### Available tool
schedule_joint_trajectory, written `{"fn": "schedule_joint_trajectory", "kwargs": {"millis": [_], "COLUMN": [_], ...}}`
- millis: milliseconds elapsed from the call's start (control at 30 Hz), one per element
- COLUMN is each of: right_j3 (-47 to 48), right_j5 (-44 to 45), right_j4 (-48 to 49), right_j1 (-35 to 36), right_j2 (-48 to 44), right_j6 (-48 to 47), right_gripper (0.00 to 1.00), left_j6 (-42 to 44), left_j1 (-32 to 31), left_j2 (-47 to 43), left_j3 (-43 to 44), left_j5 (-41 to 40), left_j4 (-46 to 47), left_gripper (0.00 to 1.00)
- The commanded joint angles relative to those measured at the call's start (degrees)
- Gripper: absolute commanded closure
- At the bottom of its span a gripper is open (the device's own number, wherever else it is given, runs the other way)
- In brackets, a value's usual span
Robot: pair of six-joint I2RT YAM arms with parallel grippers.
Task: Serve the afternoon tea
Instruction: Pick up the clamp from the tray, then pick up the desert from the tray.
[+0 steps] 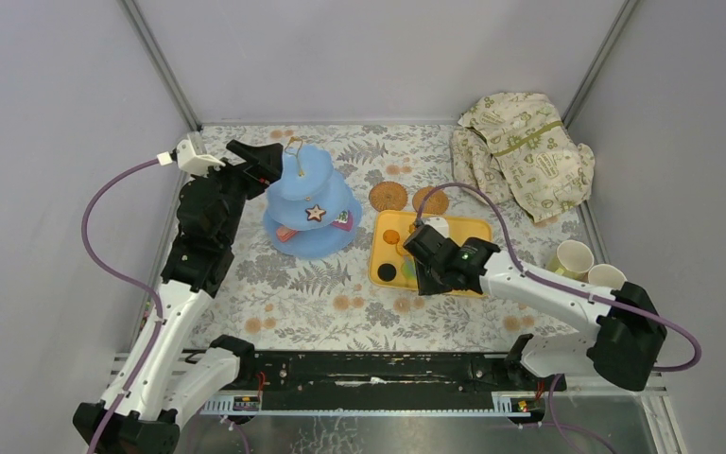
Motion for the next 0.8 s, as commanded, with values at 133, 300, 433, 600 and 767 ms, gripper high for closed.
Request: {"fn": "schedule_joint_trajectory", "kwargs": {"millis": [133,300,433,600,767], "right_j3": [2.1,2.2,1.3,0.4,-0.3], "right_j5": [-11.6,-12.1,-12.1,-11.5,-11.8], "right_j4": [-3.1,-4.8,-5.5,-5.9,-5.7], "right_j1": [-2.8,-2.9,-2.9,-2.9,-2.9], "right_j2": [3.2,4.1,4.0,3.6,4.3], "right_j6": [-5.1,-5.8,-6.2,-6.3,-6.8], "right_gripper": [0.75,0.75,0.75,0.75,0.75], "left_j6": [-0.1,-0.2,-0.3,-0.6,-0.7], "left_j1": [0.3,0.3,0.3,0.3,0.2], "left_j2": [-1.1,-1.0,-1.0,-0.6,-0.2], "left_j3": [0.3,0.0,-0.3,-0.3,-0.6], "left_j5": [0.3,0.4,0.3,0.5,0.7], "left_j4": [2.6,2.7,3.1,3.4,3.7], "left_gripper": [0.06,0.06,0.06,0.06,0.06]}}
